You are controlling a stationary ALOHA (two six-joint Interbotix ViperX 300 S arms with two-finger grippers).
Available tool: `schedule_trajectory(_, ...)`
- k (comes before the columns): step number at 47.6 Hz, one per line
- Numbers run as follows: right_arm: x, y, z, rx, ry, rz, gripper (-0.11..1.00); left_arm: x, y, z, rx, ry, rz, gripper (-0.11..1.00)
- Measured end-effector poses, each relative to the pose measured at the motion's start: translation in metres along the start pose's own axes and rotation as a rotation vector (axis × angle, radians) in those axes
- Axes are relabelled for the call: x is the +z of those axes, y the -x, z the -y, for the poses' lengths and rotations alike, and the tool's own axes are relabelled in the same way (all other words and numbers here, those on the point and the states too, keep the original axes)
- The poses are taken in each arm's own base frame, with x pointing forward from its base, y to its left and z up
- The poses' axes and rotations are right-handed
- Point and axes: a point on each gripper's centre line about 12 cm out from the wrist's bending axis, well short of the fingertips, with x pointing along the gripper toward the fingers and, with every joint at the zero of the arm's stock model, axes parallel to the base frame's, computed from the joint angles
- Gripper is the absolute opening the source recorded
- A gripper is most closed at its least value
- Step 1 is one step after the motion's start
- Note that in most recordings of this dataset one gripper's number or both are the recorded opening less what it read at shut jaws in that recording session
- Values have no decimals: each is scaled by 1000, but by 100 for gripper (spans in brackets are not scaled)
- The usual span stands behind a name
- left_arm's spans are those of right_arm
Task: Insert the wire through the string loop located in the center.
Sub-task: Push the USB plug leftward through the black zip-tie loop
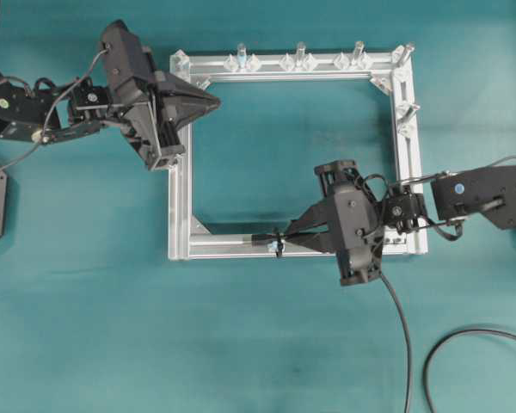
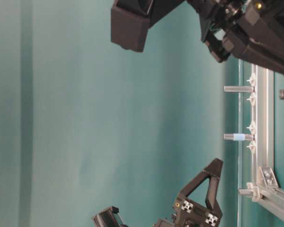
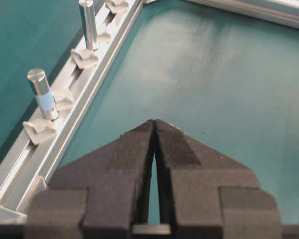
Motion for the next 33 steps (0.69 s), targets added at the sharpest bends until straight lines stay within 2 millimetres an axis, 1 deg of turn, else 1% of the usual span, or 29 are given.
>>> schedule_trajectory(17,3,-1,1,-1,-1,8,7,-2,1,0,0,0,-6,0)
schedule_trajectory(28,0,-4,1,-1,-2,-3,7,-2,1,0,-2,-4,-6,0)
schedule_trajectory(33,-1,-4,1,-1,-3,-6,7,-2,1,5,-13,-8,-7,0)
